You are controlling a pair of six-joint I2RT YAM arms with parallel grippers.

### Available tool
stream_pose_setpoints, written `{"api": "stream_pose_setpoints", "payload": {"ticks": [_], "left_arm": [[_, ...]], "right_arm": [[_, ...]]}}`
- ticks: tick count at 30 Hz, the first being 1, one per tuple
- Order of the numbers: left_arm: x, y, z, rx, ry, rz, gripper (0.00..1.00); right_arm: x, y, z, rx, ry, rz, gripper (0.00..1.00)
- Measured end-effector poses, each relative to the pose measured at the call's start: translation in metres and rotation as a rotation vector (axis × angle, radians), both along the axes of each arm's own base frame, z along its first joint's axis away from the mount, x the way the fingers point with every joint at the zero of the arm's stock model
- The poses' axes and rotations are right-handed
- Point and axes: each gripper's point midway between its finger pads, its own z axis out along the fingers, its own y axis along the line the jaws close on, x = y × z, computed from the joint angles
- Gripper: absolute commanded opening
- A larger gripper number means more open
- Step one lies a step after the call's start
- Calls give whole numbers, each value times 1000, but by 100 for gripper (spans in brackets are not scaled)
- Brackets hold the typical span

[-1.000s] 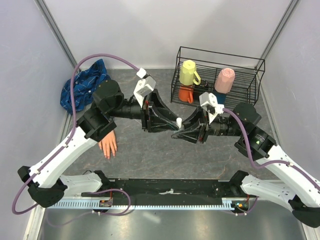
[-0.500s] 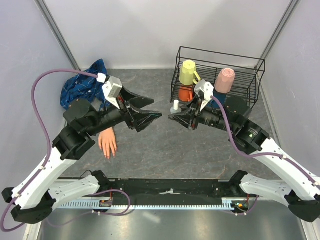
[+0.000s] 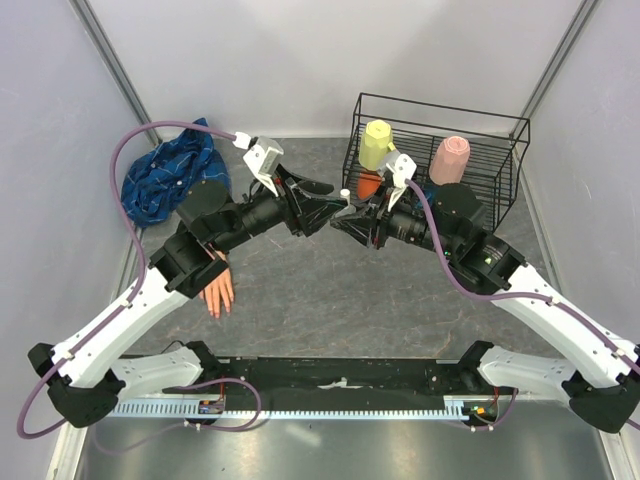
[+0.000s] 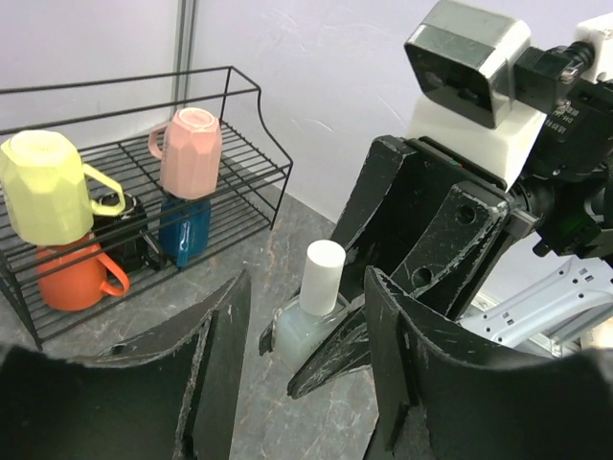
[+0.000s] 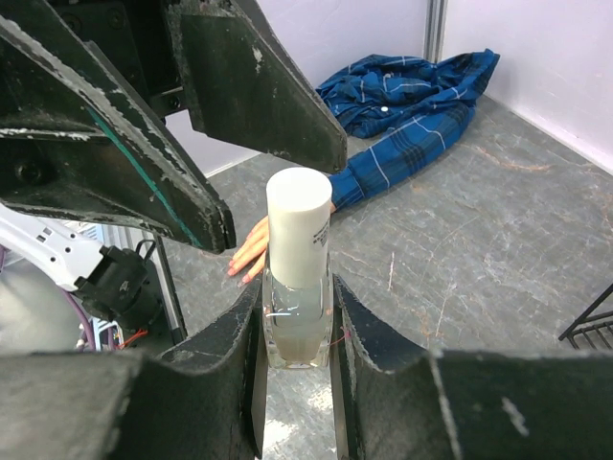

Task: Paint the nails

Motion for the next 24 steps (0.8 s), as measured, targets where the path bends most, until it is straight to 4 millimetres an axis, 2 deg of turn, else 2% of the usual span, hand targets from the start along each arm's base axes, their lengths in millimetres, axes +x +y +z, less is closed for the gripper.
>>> {"api": "stream_pose_setpoints", "payload": {"ticks": [7, 12, 17, 19, 21, 24], "left_arm": [[1, -3, 6, -18, -22, -3, 50], [4, -7, 1, -7, -13, -5, 49], [6, -11, -5, 6, -6, -12, 32], [5, -12, -5, 7, -7, -20, 12], [1, -14, -4, 11, -26, -44, 2], [-7, -16, -4, 27, -56, -108, 2]], "right_arm": [[2, 1, 5, 6, -1, -7, 0], [2, 1, 7, 13, -1, -6, 0], [2, 1, 7, 13, 7, -5, 0], [2, 1, 6, 11, 12, -6, 0], [1, 1, 5, 11, 17, -1, 0], [-5, 2, 6, 11, 15, 35, 0]]}}
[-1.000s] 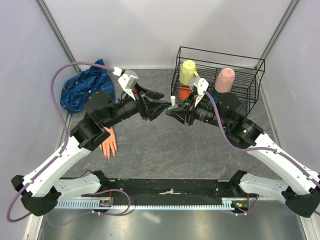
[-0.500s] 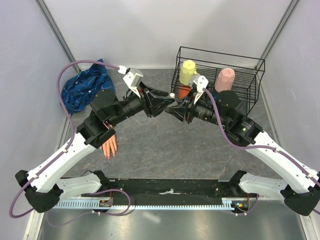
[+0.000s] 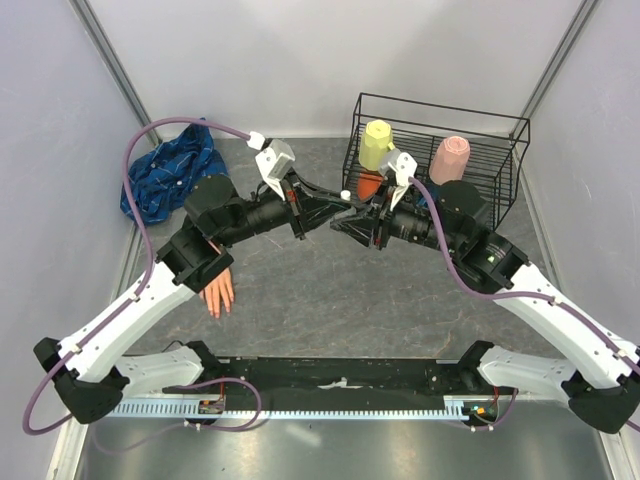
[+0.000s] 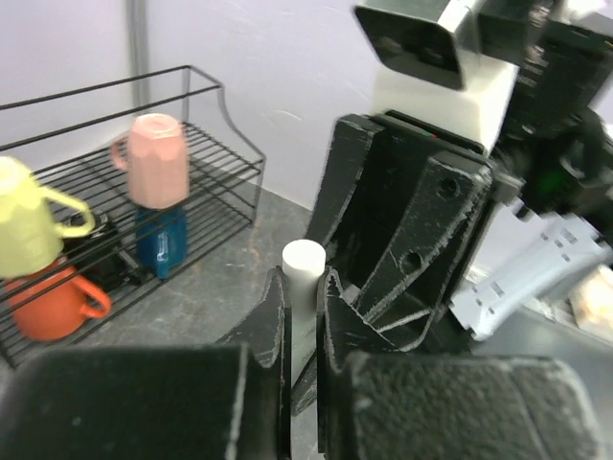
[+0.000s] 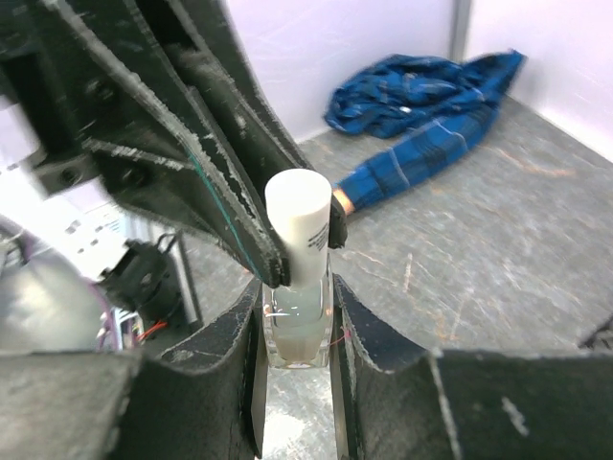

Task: Paint the nails

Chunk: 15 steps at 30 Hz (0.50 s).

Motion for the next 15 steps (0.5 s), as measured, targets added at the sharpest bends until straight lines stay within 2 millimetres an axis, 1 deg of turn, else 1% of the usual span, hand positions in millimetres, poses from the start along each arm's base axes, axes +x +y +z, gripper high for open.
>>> {"api": "stream_pose_setpoints", "payload": {"ticks": [2, 4, 6, 7, 9, 10, 12, 13, 14, 15], "left_arm": [[-10, -1, 2, 8, -26, -89, 2], [-25, -2, 5, 10, -54, -213, 2], [-47, -5, 8, 6, -86, -381, 2], [-60, -5, 10, 4, -103, -476, 2], [-81, -4, 11, 6, -120, -618, 2], [-90, -2, 11, 10, -127, -682, 2], [-100, 1, 7, 24, -123, -755, 3], [-102, 2, 5, 32, -115, -772, 8], [-102, 3, 3, 37, -104, -774, 18], [-100, 4, 1, 44, -84, -764, 37]], "right_arm": [[-8, 0, 2, 5, -11, 42, 0], [-24, 0, 6, 19, -33, 114, 0], [-45, -1, 10, 35, -54, 213, 0], [-60, -1, 13, 46, -63, 286, 0], [-81, -1, 15, 63, -72, 398, 0], [-90, 0, 16, 69, -73, 452, 0], [-103, 1, 12, 70, -59, 535, 0], [-106, 2, 10, 69, -52, 557, 0], [-108, 3, 8, 68, -42, 574, 0], [-109, 3, 6, 66, -32, 581, 0]]}}
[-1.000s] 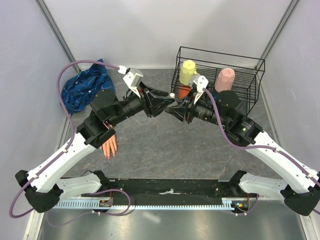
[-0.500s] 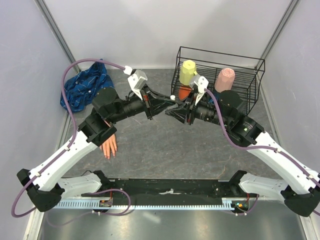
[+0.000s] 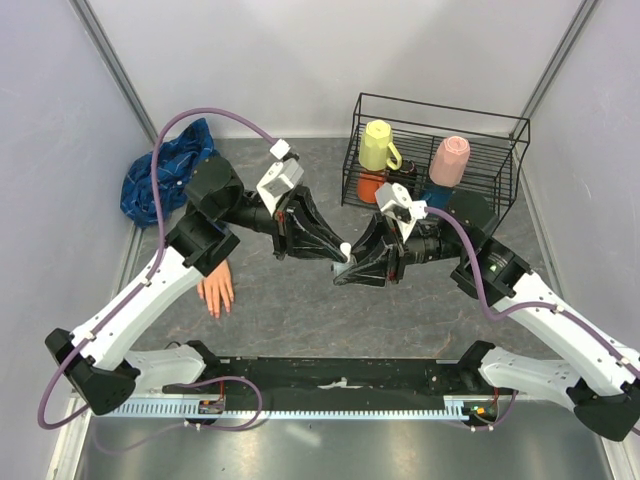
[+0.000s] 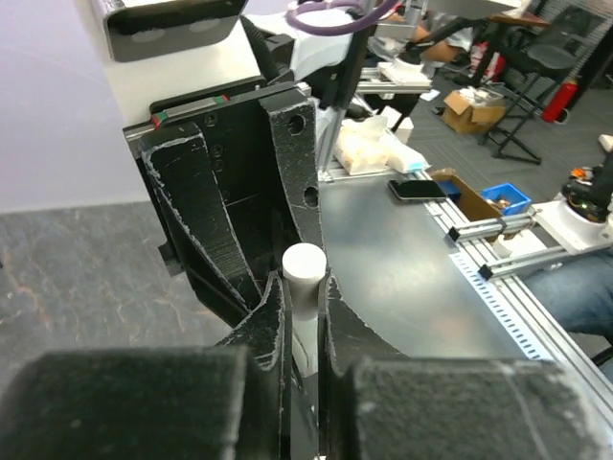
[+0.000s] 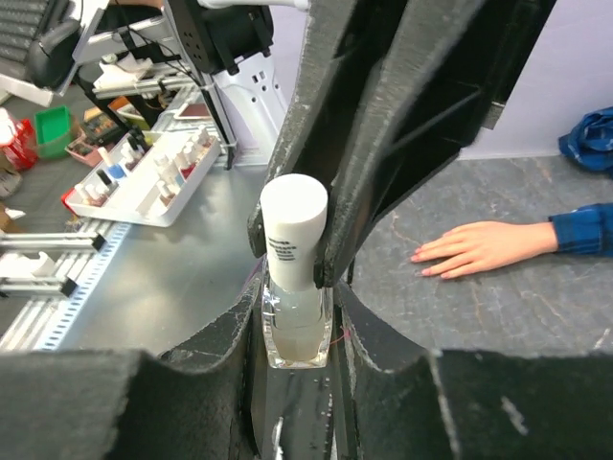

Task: Paint the nails

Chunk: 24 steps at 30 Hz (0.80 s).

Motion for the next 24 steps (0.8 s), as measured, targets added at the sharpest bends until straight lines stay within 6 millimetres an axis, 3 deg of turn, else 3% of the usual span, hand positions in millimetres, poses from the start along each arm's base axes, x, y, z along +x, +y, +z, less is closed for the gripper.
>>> {"api": "stream_pose_setpoints", "payload": {"ticks": [2, 3, 6, 10, 16, 19, 24], "left_arm": [[7, 0, -1, 17, 26, 59, 58], [10, 0, -1, 20, 32, 79, 85], [27, 3, -2, 36, 69, 232, 91], [51, 14, 5, 26, 103, 466, 89], [77, 43, 19, -56, 121, 759, 71], [83, 42, 18, -74, 129, 805, 61], [96, 22, 8, -58, 149, 838, 49]], "right_arm": [[1, 1, -1, -5, 13, -3, 0], [2, 1, -1, -4, 14, -7, 0], [6, 1, 0, -4, 10, -36, 0], [31, 3, -1, -41, 12, -169, 0], [77, 4, -9, -119, 36, -401, 0], [93, 6, -15, -154, 49, -466, 0], [109, 5, -28, -204, 68, -539, 0]]}}
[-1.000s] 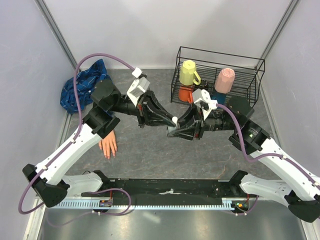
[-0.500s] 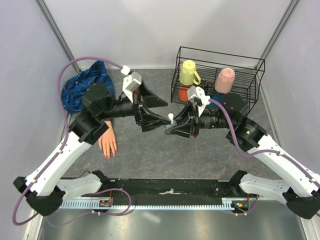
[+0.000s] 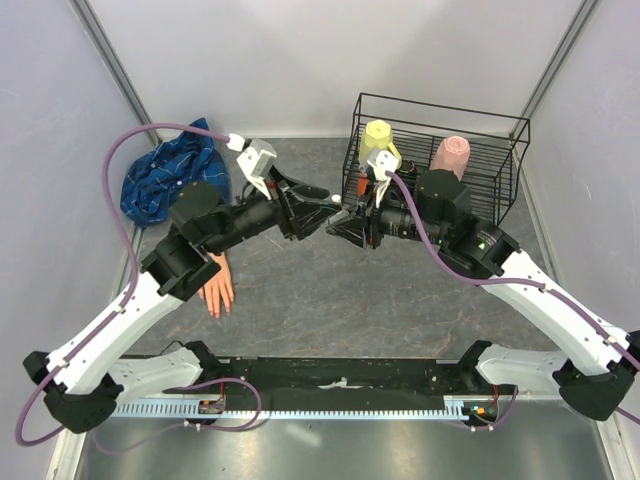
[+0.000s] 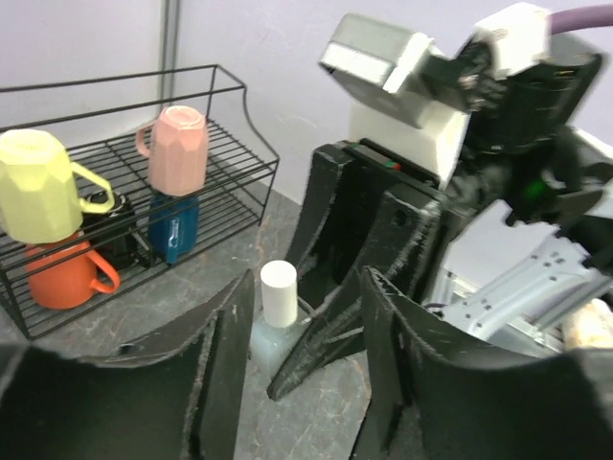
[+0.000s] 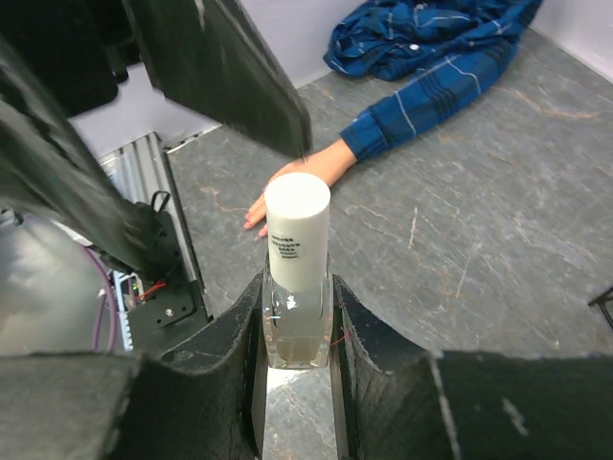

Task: Paint the nails

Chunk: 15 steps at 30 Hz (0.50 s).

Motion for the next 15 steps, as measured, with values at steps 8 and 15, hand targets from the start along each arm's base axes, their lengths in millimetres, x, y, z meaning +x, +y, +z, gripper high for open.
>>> {"api": "stream_pose_setpoints", "payload": {"ticks": [8, 15], "left_arm": [[12, -13, -10, 15, 22, 42, 45], [14, -14, -11, 10, 26, 61, 49]], "right_arm": [[7, -3, -2, -13, -2, -42, 0], [8, -6, 1, -8, -10, -59, 0]]}}
